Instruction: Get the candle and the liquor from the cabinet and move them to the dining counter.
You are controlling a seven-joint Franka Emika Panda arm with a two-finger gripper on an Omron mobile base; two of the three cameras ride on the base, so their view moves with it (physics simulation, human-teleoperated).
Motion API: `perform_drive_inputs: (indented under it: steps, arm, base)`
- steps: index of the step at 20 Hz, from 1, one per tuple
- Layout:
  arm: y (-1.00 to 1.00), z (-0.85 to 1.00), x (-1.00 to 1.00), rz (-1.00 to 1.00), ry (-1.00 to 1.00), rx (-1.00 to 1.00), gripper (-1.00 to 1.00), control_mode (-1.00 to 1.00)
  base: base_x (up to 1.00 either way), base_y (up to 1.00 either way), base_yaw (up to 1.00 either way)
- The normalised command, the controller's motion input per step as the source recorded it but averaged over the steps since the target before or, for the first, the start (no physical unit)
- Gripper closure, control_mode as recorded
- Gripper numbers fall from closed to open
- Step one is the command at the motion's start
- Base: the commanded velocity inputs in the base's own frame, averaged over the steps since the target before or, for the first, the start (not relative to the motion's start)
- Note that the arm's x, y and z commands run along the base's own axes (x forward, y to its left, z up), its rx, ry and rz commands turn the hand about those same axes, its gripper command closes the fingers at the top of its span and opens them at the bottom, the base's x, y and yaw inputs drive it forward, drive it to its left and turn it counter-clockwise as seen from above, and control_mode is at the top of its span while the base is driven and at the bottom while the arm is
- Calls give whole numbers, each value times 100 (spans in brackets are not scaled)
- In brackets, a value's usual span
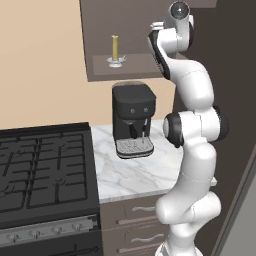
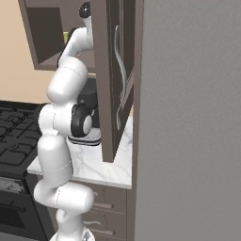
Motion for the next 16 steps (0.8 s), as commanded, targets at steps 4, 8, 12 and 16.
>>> perform_drive_inputs:
  steps: [4,8,12,16]
  arm:
    - [12,-3,-54,0,-10,0,100,-100]
    - [19,-2,-66,0,-15,0,100,-100]
    - [21,-15,-70,0,-18,0,100,-100]
    - [22,-20,-76,0,-19,0,100,-100]
  base:
    - [0,0,0]
    - [0,0,0]
    - [0,0,0]
    - [0,0,0]
